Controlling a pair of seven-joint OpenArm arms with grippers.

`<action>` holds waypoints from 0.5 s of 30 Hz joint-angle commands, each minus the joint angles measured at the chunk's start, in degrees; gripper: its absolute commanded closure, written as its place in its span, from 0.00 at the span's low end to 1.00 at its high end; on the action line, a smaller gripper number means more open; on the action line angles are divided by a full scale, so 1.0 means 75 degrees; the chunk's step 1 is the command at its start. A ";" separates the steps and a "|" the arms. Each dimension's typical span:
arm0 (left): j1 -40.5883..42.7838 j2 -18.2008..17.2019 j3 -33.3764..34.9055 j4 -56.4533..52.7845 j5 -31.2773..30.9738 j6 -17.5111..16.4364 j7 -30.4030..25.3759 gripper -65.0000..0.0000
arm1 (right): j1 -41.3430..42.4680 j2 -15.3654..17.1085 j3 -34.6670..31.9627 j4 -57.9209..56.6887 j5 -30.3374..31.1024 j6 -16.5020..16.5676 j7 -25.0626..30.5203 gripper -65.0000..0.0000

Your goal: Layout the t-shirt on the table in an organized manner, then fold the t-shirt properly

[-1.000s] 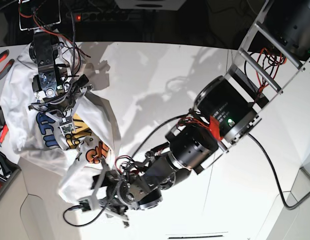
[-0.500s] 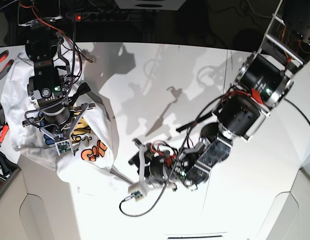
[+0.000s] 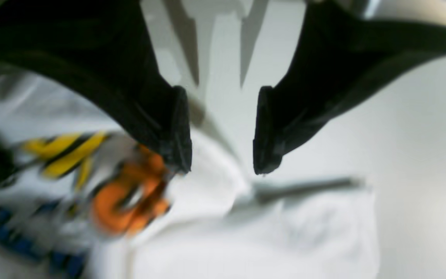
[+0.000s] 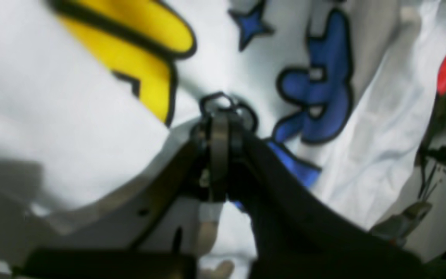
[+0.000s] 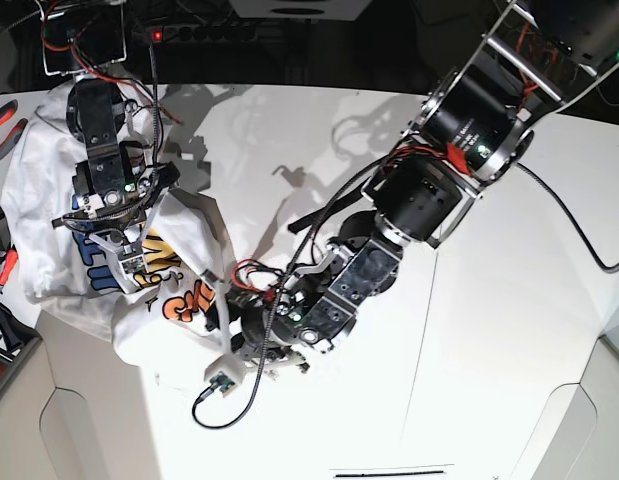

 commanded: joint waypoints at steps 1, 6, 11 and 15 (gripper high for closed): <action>-0.0236 0.0172 -0.0134 -0.0015 -0.0041 0.0035 -0.0140 0.54 | -0.0128 0.0038 0.0017 -0.0160 0.0224 0.0221 -0.0391 1.00; -0.0242 0.0565 -0.0554 -0.1043 0.0344 0.0364 -0.0536 0.54 | -0.0259 0.0038 0.0017 -0.0160 0.0224 0.0475 -0.0953 1.00; -0.0236 0.0638 -0.0577 -0.2218 0.0501 0.0548 -0.1186 0.54 | -0.0280 0.0035 0.0017 -0.0160 0.0259 0.0629 -0.1174 1.00; -0.0239 0.0638 -0.0577 -0.2419 0.0472 0.0542 -0.1338 0.54 | -0.0280 0.0035 0.0015 -0.0160 0.0259 0.0629 -0.1174 1.00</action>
